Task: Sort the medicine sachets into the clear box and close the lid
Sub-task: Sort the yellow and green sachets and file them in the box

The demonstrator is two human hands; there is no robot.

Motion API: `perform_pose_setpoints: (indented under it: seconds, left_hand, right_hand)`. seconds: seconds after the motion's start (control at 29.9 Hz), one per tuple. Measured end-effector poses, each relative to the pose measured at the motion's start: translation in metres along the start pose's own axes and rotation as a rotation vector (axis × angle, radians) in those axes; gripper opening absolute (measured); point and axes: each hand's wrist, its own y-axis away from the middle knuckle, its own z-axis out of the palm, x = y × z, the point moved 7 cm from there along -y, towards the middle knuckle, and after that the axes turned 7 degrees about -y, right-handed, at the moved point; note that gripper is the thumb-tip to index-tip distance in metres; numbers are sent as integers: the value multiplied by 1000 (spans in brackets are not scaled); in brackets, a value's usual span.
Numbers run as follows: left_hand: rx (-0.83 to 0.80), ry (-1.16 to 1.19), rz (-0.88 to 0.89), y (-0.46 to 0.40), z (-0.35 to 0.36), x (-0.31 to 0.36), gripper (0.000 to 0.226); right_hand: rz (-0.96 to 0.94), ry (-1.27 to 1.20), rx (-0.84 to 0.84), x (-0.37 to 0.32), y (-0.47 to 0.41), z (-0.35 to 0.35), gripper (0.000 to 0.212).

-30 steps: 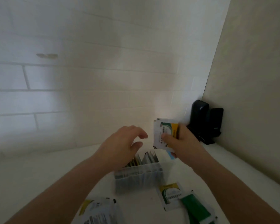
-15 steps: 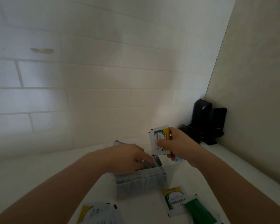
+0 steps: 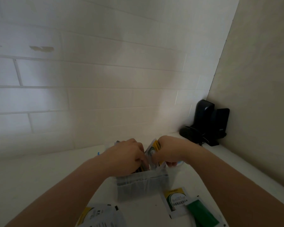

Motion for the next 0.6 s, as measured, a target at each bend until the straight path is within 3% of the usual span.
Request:
perform_pose_setpoints:
  seconds: [0.17, 0.27, 0.37, 0.6]
  left_hand:
    - [19, 6, -16, 1, -1, -1, 41]
    - [16, 40, -37, 2, -2, -3, 39]
    - [-3, 68, -54, 3, -1, -4, 30]
    - [-32, 24, -44, 1, 0, -2, 21]
  right_hand:
    - [34, 353, -74, -10, -8, 16, 27]
    - [91, 106, -96, -2, -6, 8, 43]
    - [52, -129, -4, 3, -7, -4, 60]
    - [-61, 33, 20, -7, -3, 10, 42]
